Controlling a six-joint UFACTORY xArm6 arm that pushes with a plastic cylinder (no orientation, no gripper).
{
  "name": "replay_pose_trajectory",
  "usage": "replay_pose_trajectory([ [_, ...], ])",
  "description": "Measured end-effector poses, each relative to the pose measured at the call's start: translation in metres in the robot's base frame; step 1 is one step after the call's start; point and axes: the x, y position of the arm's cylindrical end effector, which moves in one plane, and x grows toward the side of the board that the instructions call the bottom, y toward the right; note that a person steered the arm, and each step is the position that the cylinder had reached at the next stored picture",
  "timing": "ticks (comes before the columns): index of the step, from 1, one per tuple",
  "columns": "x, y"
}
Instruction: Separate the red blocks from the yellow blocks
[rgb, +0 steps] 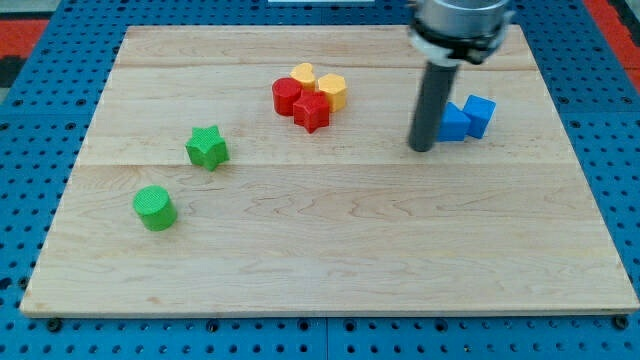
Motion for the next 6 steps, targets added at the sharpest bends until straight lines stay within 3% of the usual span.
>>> replay_pose_trajectory([
  [1, -0.008, -0.041],
  [2, -0.049, -0.050],
  [4, -0.069, -0.130],
  [6, -0.116, -0.123],
])
